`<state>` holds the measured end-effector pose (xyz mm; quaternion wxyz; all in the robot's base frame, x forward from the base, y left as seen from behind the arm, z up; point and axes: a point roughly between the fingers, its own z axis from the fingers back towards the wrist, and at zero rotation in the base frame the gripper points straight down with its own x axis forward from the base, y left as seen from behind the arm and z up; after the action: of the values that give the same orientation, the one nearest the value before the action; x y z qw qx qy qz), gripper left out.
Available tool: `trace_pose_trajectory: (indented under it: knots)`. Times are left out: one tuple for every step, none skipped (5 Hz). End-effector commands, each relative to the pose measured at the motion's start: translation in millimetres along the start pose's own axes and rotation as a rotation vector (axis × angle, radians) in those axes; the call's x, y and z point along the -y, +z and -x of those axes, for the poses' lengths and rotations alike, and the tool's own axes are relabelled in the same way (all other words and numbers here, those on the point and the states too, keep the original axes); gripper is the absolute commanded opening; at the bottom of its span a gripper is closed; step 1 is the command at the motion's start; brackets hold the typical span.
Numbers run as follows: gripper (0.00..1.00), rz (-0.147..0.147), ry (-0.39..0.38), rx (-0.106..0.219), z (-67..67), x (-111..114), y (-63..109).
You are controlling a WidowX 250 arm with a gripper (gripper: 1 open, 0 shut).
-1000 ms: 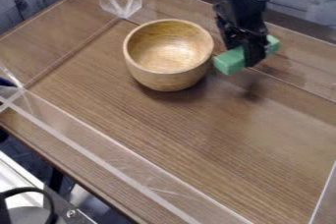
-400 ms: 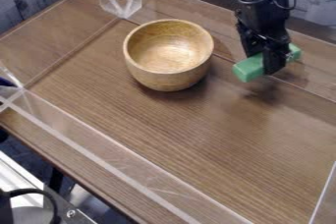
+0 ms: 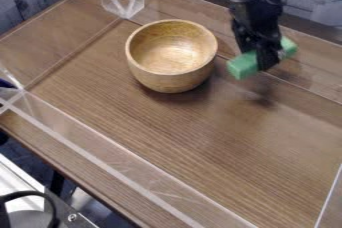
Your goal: Put the green block in the brown bowl
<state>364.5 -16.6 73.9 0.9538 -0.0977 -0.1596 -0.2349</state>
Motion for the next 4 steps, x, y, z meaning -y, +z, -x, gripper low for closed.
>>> trace_pose_trajectory:
  knots:
    - [0.00, -0.061, 0.034, 0.031, -4.0, -25.9, 50.0]
    - [0.00, -0.082, 0.106, -0.010, 12.2, -57.4, 72.1]
    - [0.00, -0.084, 0.124, -0.045, 17.9, -82.9, 79.0]
    - [0.00, -0.075, 0.101, -0.089, 24.2, -90.5, 72.6]
